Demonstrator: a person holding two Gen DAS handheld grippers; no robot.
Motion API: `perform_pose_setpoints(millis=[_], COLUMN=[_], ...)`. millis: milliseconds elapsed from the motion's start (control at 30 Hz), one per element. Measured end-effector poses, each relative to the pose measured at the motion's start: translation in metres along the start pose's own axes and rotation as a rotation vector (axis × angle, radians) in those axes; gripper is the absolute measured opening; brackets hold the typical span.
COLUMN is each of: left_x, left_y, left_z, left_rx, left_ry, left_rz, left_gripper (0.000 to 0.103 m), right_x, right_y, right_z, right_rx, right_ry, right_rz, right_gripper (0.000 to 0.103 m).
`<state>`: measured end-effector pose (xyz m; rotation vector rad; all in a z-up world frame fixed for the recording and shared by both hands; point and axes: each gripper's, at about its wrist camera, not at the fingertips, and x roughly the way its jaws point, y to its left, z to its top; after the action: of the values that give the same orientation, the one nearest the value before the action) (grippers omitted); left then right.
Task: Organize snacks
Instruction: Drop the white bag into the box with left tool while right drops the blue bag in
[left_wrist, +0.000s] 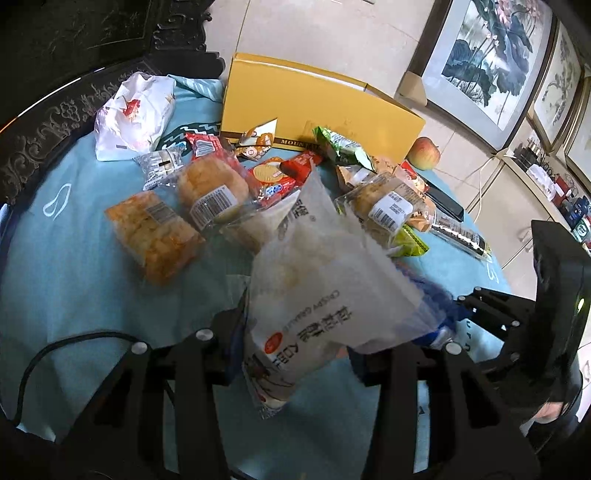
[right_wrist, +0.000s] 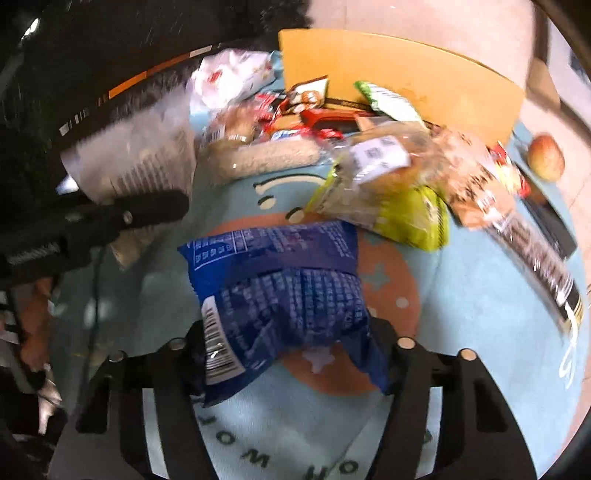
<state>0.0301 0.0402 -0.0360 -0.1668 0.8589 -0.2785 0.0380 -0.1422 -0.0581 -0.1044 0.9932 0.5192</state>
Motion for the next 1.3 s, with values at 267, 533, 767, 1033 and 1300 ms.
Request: perform_pose_setpoints(millis=[267, 533, 767, 1033, 1300], left_x=[-0.013, -0.031, -0.039, 0.021, 0.114], left_y=[-0.012, -0.038, -0.072, -0.072, -0.047], left_z=[0.007, 0.037, 0.099, 0.229, 0.29], left_rx=[0.025, 0.056, 0.049, -0.078, -0.125], left_ry=[-0.037, -0.087, -0.162, -0.183, -0.148], left_rz=[-0.002, -0.012, -0.008, 0.086, 0.121], left_gripper=[0.046, 0.046, 0.046, 0.046, 0.05], right_x=[-0.05, -0.108, -0.129, -0.1, -0.023], right_y=[-0.017, -0.057, -0.111, -0.146, -0.181], right_z=[-0.011, 0.018, 0.066, 0.144, 0.216], right_rx=[0.038, 0.112, 0.217, 0.268, 0.303], right_ry=[-0.133, -0.332, -0.474, -0.537, -0.44], right_rz=[0.074, 0.049, -0.08, -0.175, -0.222], right_gripper=[0.063, 0.064, 0.065, 0.065, 0.071])
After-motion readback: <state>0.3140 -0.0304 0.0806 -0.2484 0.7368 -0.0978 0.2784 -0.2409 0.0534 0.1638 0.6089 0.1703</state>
